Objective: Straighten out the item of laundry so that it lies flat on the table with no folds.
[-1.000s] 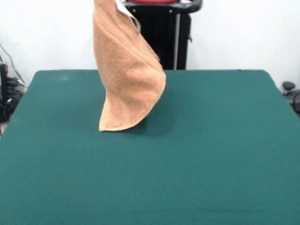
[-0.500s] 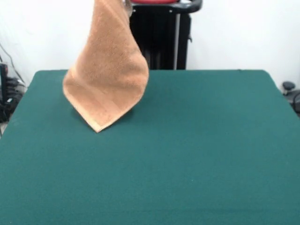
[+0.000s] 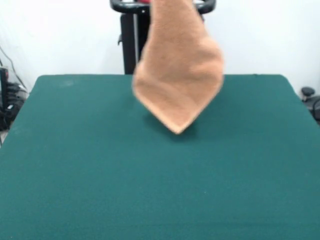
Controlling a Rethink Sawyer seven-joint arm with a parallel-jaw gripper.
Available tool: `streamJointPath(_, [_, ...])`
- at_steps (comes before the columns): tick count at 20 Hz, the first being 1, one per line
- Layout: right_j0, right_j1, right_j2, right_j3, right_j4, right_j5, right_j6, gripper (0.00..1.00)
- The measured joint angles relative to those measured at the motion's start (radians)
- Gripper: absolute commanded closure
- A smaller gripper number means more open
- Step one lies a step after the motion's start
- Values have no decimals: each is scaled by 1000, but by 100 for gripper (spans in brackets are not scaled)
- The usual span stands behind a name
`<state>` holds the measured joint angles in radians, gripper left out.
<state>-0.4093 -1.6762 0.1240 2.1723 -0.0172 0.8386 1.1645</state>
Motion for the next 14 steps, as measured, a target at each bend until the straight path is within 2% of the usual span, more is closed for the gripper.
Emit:
streamJointPath(3, [33,0,0,-8,-9,0,43,100])
streamJointPath(14, [201,11,-3,-20,-30,-11,394,100])
